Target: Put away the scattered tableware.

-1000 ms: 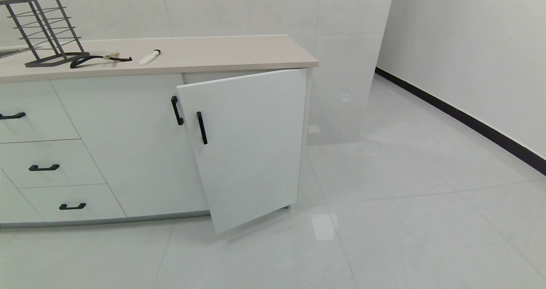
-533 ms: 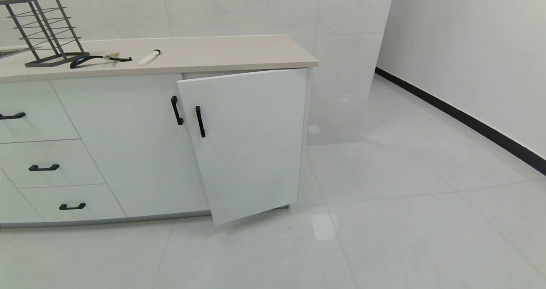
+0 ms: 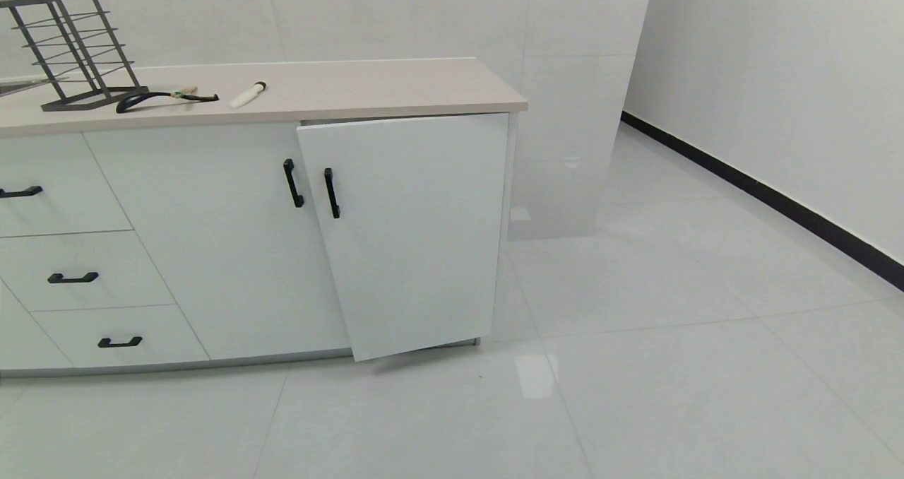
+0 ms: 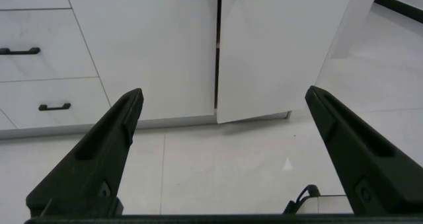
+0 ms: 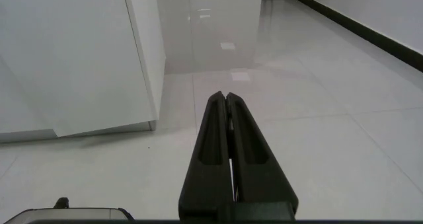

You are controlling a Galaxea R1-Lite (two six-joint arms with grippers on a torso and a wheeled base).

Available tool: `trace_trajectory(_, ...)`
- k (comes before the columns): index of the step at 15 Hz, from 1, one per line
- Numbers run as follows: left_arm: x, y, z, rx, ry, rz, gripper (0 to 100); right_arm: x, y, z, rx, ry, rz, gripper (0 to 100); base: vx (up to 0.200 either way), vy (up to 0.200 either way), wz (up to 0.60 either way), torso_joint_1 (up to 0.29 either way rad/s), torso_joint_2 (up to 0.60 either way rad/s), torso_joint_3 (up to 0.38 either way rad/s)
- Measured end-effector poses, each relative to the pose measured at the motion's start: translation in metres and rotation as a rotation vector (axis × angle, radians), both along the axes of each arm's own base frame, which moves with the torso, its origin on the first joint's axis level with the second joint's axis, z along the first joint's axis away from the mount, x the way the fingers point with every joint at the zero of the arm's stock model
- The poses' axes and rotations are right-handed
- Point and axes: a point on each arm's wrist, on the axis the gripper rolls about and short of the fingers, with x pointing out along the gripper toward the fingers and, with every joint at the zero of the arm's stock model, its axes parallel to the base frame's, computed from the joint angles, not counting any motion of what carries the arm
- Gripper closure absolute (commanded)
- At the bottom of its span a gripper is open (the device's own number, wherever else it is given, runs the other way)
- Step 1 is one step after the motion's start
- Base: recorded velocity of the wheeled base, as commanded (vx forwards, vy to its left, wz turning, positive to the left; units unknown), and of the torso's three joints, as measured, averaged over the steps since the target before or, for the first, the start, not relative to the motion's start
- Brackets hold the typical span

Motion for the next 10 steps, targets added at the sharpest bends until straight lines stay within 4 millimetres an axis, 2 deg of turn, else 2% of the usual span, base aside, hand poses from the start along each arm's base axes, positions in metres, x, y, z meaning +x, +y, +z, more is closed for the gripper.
trace_trajectory(10, 0.0, 0.0, 0.0, 0.0, 0.0, 0.0, 0, 0.0, 0.0, 0.0, 0.001, 0.0, 0.001, 100, 0.2, 0.2, 0.0, 0.003, 0.0, 0.001)
